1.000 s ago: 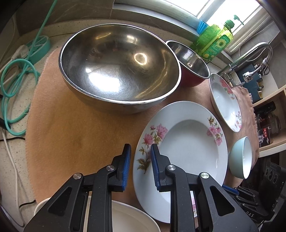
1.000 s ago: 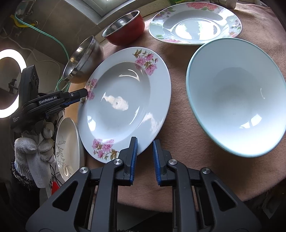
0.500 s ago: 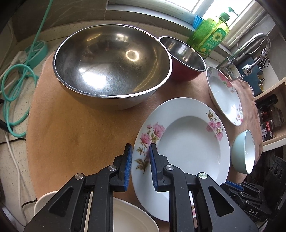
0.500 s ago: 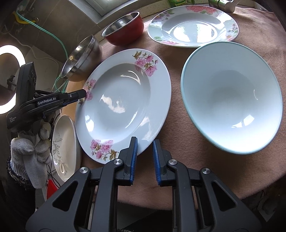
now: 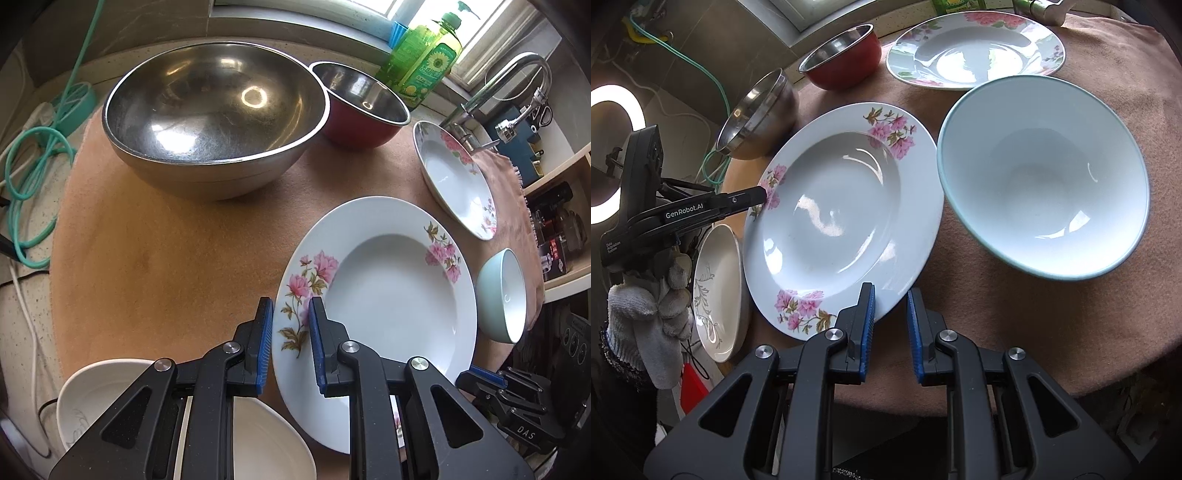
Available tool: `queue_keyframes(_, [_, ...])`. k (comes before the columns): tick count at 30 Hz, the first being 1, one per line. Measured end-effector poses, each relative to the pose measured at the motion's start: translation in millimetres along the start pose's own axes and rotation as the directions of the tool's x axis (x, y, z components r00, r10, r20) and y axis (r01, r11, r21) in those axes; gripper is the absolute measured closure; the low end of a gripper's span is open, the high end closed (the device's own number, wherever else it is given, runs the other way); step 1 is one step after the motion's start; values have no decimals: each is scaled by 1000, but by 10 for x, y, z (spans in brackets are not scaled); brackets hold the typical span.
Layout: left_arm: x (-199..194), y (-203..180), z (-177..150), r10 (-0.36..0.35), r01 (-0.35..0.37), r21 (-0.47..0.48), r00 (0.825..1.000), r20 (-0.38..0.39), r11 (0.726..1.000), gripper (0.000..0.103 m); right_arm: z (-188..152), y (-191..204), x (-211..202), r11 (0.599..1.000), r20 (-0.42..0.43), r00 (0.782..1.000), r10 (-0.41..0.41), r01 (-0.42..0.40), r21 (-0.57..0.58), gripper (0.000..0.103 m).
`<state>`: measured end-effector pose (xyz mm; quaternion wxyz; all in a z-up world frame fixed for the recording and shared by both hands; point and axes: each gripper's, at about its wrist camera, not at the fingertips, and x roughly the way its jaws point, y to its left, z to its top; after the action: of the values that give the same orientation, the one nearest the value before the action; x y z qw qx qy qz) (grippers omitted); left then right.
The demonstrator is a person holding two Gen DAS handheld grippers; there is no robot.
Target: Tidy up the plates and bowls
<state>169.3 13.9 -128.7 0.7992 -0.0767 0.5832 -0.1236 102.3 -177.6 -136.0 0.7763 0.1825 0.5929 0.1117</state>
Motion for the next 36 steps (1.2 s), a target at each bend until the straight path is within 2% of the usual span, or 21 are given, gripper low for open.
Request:
queue_keyframes(29, [-59,-151,-205,21,-21,28,1000,-1,999,86,-200,58,-43,997,9,999,-31,31,-66,86])
queue_keyframes(36, [-58,-140,-254,14,-14,31,1000,-15,999,86,-227,61,-51,998,4,1000,-18,18,-68,87])
